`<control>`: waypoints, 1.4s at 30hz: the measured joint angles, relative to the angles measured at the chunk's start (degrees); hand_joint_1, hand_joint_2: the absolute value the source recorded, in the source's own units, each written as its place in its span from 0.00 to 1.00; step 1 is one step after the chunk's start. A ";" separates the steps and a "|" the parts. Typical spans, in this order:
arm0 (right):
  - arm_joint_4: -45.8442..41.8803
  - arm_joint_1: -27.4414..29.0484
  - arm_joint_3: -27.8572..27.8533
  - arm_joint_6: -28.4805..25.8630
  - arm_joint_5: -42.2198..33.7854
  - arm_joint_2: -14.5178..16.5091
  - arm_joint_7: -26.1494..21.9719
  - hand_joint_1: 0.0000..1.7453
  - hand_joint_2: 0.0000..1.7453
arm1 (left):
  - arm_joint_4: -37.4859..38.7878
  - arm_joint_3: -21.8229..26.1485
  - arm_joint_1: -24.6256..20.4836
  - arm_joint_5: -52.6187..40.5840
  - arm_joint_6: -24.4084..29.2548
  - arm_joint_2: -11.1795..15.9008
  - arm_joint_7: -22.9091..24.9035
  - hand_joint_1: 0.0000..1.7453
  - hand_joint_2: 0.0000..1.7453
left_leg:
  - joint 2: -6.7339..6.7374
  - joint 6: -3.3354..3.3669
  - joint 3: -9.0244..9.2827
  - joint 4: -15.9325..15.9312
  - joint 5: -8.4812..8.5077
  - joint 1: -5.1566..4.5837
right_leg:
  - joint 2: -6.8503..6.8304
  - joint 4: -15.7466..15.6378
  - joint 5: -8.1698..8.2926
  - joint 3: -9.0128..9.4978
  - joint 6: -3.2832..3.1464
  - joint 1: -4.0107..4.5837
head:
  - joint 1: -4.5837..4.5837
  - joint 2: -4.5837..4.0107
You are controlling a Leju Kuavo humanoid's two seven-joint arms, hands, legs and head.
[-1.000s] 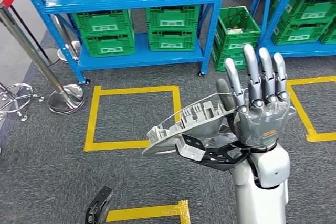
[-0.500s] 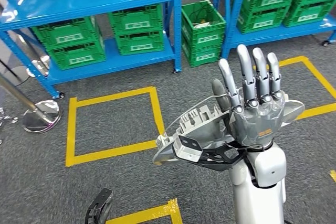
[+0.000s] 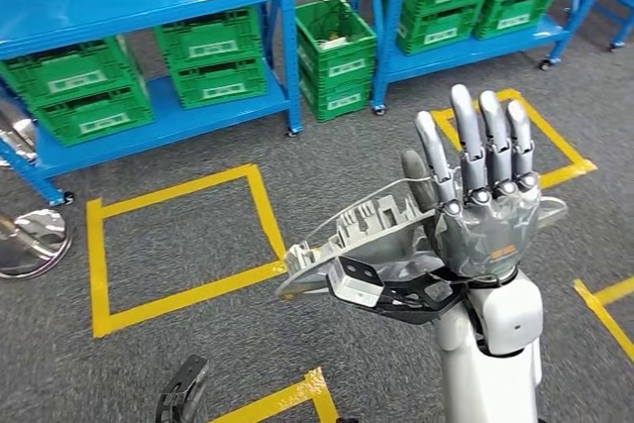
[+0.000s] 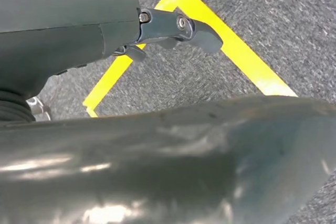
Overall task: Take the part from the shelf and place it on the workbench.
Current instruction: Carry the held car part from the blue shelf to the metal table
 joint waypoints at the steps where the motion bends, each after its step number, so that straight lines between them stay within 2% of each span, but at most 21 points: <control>1: 0.02 0.00 0.00 0.00 0.00 -0.01 0.00 0.00 1.00 | 0.01 0.00 -0.03 0.00 0.00 -0.02 0.00 0.00 0.00 | 0.65 -0.04 0.02 0.05 -0.03 -0.05 | -0.30 -2.35 1.47 1.45 -0.06 0.02 | -0.01 0.00; 4: 0.02 -0.04 0.02 0.00 0.00 0.01 -0.01 0.00 1.00 | 0.01 0.00 -0.18 0.00 0.00 -0.10 0.00 0.00 0.00 | 2.15 -0.52 -0.04 0.44 -0.24 -0.40 | -2.79 -13.13 5.27 7.74 -0.93 0.59 | -0.04 0.01; 6: 0.02 -0.02 0.03 0.00 0.01 0.02 -0.01 0.00 1.00 | 0.02 0.00 -0.20 0.00 0.00 -0.13 0.00 0.00 0.00 | 3.01 -0.98 -0.12 0.71 -0.24 -0.65 | -3.14 -15.02 5.43 8.74 -1.70 0.97 | -0.09 0.01; 8: 0.02 0.03 0.02 0.00 0.01 0.02 -0.01 0.00 1.00 | 0.03 0.00 -0.30 0.00 0.00 -0.16 0.00 0.00 0.00 | 3.54 -1.45 -0.05 0.85 -0.37 -0.58 | -2.01 -15.18 5.89 8.52 -2.35 0.78 | -0.09 0.00; 10: 0.02 0.00 0.04 0.00 0.01 0.04 -0.01 0.00 1.00 | 0.03 0.00 -0.40 0.00 0.00 -0.13 0.00 0.00 0.00 | 1.70 -2.06 -0.74 2.97 -2.24 -0.32 | -1.05 -15.45 6.34 8.51 -3.00 0.41 | -0.16 0.00; 12: 0.06 -0.03 0.06 0.01 0.02 0.06 -0.02 0.00 1.00 | 0.08 0.00 -0.25 0.00 0.00 -0.07 0.00 0.00 0.00 | -0.86 -2.57 -3.13 9.29 -6.01 0.00 | -0.04 -15.53 6.61 8.42 -3.39 0.21 | -0.34 0.00; 14: 0.20 -0.01 0.07 0.02 0.02 0.06 -0.02 0.00 1.00 | 0.19 0.01 0.06 0.00 0.00 -0.05 0.00 0.00 0.00 | -1.54 -2.85 -5.55 15.51 -8.47 0.19 | 1.16 -15.49 6.76 8.26 -3.51 0.22 | -0.43 0.01; 15: 0.28 0.00 0.07 0.02 0.02 0.06 -0.02 0.00 1.00 | 0.22 0.02 0.17 0.00 0.00 -0.03 0.00 0.00 0.00 | -1.60 -2.91 -5.73 16.23 -8.22 0.25 | 1.79 -15.44 6.82 8.21 -3.48 0.22 | -0.43 0.01; 16: 0.33 0.02 0.07 0.02 0.02 0.06 -0.02 0.00 1.00 | 0.25 0.02 0.21 0.00 0.00 0.00 0.00 0.00 0.00 | -1.67 -2.89 -4.97 14.85 -6.93 0.32 | 2.41 -15.37 6.88 8.18 -3.44 0.20 | -0.44 0.01; 19: 0.35 0.00 0.07 0.02 0.02 0.06 -0.02 0.00 1.00 | 0.25 0.02 0.15 0.00 0.00 0.16 0.00 0.00 0.00 | -3.66 -2.55 -0.07 4.64 -1.96 0.63 | 3.93 -15.01 6.98 7.96 -3.02 0.22 | -0.40 0.00; 21: 0.34 -0.03 0.09 0.01 0.01 0.06 0.14 0.00 1.00 | 0.25 0.02 0.09 -0.27 -0.04 0.16 -0.21 0.00 0.00 | -4.67 -2.28 1.08 1.63 -1.66 0.62 | 4.72 -14.79 7.28 7.25 -2.34 0.21 | -0.38 0.00; 23: 0.34 -0.04 0.19 0.00 0.00 0.02 0.85 0.00 1.00 | 0.25 -0.15 0.05 -1.35 -0.21 -0.03 -1.20 0.00 0.00 | -3.89 -1.77 0.92 1.18 -1.64 0.54 | 5.34 -14.76 7.58 6.49 -1.56 0.03 | -0.38 0.00; 25: 0.33 -0.17 0.38 0.00 0.00 -0.09 1.78 0.00 1.00 | 0.24 -0.46 -0.01 -2.52 -0.27 -0.27 -2.29 0.00 0.00 | -2.69 -1.01 0.88 0.77 -1.25 0.61 | 3.92 -13.13 6.37 5.29 -1.04 0.05 | -0.10 0.01; 28: 0.35 -0.29 0.79 0.00 0.00 -0.18 2.51 0.00 1.00 | 0.23 -0.64 0.10 -3.09 -0.25 -0.52 -2.69 0.00 0.00 | -0.48 -0.49 0.76 0.59 -1.07 0.39 | 0.72 -3.30 1.32 0.83 -0.64 0.18 | 0.37 0.01; 30: 0.39 -0.23 0.93 0.00 0.00 -0.26 2.89 0.00 1.00 | 0.23 -0.70 0.24 -3.24 -0.27 -0.65 -2.75 0.00 0.00 | 1.17 -0.42 0.71 0.63 -1.12 0.22 | 0.20 1.05 0.19 -0.88 -0.54 0.18 | 0.38 0.01; 32: 0.41 -0.24 1.06 0.00 0.00 -0.37 3.22 0.00 1.00 | 0.23 -0.76 0.18 -3.44 -0.29 -0.76 -2.86 0.00 0.00 | 2.62 -0.46 0.75 0.70 -1.19 0.13 | -0.61 -2.92 2.77 1.57 -0.72 0.23 | 0.39 0.00; 34: 0.40 -0.35 1.36 0.00 0.00 -0.43 3.45 0.00 1.00 | 0.23 -0.85 0.07 -3.60 -0.31 -0.85 -3.02 0.00 0.00 | 3.75 -0.74 0.75 0.93 -1.39 -0.14 | -3.43 -10.71 5.37 5.86 -1.12 0.66 | 0.43 0.00; 36: 0.39 -0.52 1.66 0.00 0.00 -0.49 3.67 0.00 1.00 | 0.23 -0.96 0.07 -3.70 -0.33 -0.88 -3.17 0.00 0.00 | 4.94 -1.12 0.67 1.16 -1.51 -0.56 | -5.16 -14.44 5.91 7.79 -1.66 1.13 | 0.37 0.01; 38: 0.39 -0.55 1.77 0.00 0.00 -0.62 3.78 0.00 1.00 | 0.22 -1.01 0.04 -3.81 -0.33 -0.95 -3.27 0.00 0.00 | 6.25 -1.46 0.72 1.19 -1.58 -0.71 | -3.94 -14.63 6.12 7.66 -2.27 1.18 | 0.31 0.01; 40: 0.39 -0.58 1.78 0.00 0.01 -0.72 3.79 0.00 1.00 | 0.20 -1.04 -0.14 -4.04 -0.31 -1.03 -3.43 0.00 0.00 | 4.18 -1.99 0.38 2.44 -2.90 -0.39 | -2.45 -14.79 6.51 7.49 -2.91 0.87 | 0.23 0.00; 42: 0.39 -0.64 1.84 0.00 0.02 -0.73 3.78 0.00 1.00 | 0.19 -1.07 -0.15 -4.31 -0.28 -1.04 -3.60 0.00 0.00 | 0.07 -2.43 -1.77 7.86 -6.31 -0.02 | -0.99 -14.89 6.80 7.40 -3.37 0.55 | -0.02 0.00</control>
